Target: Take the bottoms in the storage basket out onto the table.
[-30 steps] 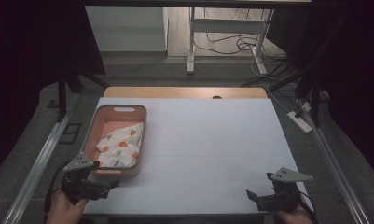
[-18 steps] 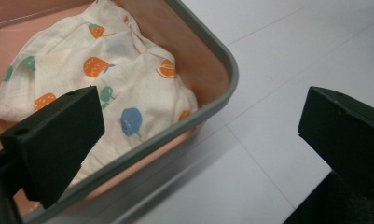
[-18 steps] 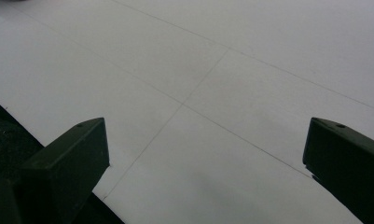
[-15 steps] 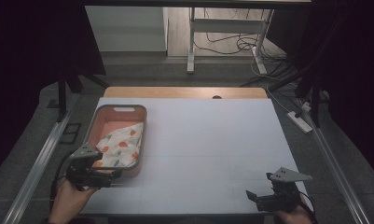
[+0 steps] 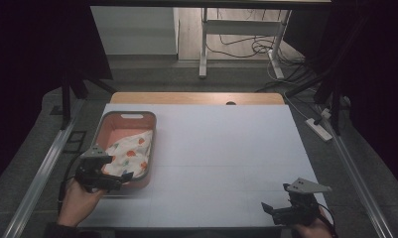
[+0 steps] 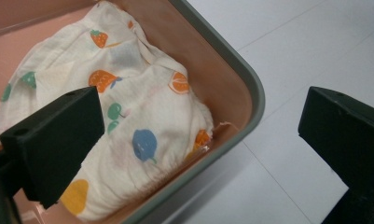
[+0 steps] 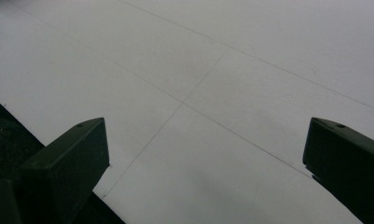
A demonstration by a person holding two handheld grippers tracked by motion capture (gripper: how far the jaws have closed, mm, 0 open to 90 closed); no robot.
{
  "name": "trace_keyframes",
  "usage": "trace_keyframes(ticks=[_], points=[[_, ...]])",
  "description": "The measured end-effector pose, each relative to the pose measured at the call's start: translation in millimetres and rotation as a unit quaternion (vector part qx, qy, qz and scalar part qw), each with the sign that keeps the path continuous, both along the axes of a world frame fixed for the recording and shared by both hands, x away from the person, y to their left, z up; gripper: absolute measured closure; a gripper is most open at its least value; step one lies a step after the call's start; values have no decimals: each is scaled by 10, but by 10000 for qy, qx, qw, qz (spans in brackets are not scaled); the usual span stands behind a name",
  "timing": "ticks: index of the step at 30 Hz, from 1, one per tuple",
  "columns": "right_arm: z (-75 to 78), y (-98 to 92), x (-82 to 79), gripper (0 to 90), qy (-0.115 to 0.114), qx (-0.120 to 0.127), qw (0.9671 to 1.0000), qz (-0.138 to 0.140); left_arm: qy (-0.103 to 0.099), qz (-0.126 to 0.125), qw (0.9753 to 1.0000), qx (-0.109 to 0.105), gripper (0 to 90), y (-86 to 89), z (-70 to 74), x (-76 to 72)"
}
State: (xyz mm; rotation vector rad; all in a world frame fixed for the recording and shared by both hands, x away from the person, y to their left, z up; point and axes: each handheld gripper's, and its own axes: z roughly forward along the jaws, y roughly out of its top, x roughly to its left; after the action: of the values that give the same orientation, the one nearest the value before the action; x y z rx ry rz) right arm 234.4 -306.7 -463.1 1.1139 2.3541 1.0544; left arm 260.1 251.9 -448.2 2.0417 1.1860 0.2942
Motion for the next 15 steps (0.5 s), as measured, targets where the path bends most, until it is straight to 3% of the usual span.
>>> trace_keyframes(ticks=[15], points=[[-1,6,-1,8,-9,-33,10000,10,104,-33,9999,42,0,18,33,234]])
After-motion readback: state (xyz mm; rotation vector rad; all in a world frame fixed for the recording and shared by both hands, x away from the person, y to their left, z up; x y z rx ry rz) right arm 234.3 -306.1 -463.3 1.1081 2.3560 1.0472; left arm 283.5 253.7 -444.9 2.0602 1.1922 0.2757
